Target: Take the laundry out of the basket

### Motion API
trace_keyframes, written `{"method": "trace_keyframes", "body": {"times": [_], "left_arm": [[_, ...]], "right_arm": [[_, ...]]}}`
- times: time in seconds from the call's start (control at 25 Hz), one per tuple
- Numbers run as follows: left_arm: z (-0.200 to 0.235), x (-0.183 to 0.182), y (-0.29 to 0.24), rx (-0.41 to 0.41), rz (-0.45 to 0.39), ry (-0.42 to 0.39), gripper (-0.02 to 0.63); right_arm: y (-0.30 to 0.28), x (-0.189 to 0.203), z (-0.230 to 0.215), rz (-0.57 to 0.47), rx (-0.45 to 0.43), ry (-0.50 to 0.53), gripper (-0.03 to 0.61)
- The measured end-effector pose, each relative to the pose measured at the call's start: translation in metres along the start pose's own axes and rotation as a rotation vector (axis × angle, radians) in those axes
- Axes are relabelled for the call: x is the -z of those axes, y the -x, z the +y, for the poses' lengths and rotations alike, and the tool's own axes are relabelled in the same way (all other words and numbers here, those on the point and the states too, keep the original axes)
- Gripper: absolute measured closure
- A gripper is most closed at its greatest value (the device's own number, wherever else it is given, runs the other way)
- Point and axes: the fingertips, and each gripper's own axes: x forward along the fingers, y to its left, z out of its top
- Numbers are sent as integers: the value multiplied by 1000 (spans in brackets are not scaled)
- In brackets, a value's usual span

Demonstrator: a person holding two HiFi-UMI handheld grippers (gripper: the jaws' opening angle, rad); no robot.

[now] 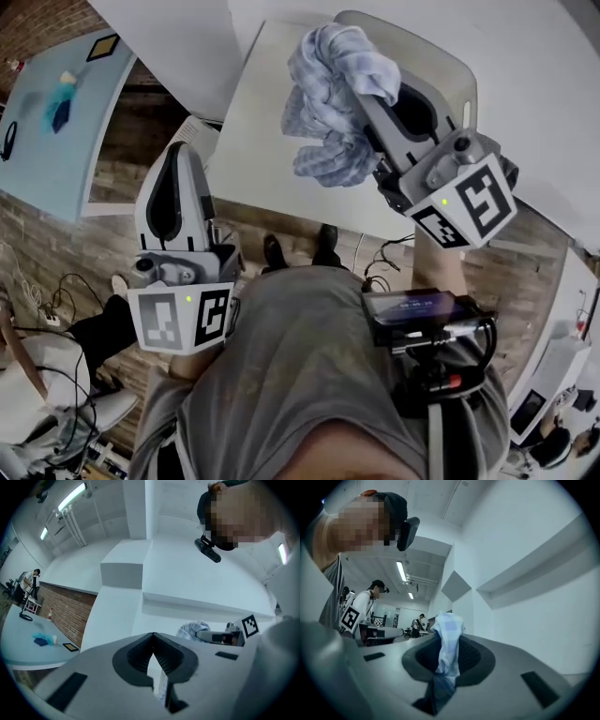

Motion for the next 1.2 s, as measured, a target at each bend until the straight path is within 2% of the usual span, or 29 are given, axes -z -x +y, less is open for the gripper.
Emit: {"method": "trace_keyframes", "body": {"times": [0.24,0.44,0.6,0.84,1.0,1.08,1.2], "left_arm": [[-5,9,2,27,65,-3,606],[14,19,-15,33,138,-18,605],[7,27,-24,48,188,-21,605],[15,63,-48,73,277,-9,606],[11,73,-60,97,283,-2,606],[3,70,-62,116,271,5,605],[-4,67,-61,148,252,19,606]], "right_arm": [[10,80,19,91,34,-32,517],[-5,160,17,201,67,-149,510],[-3,195,11,263,87,-210,500],[-13,273,6,398,90,-329,436],[-11,289,3,431,92,-370,363],[-4,284,5,451,69,-355,295],[9,267,6,462,62,-317,253]]}}
